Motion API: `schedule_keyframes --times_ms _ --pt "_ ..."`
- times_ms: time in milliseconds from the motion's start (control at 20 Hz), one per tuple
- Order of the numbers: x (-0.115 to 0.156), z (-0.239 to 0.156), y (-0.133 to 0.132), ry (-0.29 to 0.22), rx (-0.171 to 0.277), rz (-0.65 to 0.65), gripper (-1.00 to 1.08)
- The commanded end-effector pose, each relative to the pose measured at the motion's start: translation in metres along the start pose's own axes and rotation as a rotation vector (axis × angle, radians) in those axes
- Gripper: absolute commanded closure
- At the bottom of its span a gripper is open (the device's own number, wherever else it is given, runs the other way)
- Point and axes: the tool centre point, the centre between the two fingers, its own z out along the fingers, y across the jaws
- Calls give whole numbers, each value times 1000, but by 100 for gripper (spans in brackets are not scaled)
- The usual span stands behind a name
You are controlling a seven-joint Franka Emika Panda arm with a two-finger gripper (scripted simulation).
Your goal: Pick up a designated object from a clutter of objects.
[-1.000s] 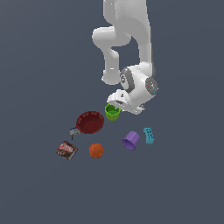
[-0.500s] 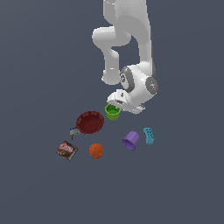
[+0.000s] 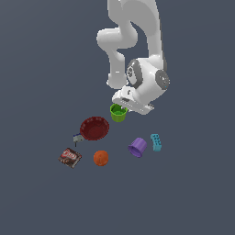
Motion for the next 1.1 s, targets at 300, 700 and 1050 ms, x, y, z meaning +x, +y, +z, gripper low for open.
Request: schedule_keyframes --times_ms 300,700,1050 --pt "-21 -64 33 0 2 -1 108" --pt "-43 -135 70 -1 3 -1 108" --pt "-60 -193 100 -1 2 -1 108"
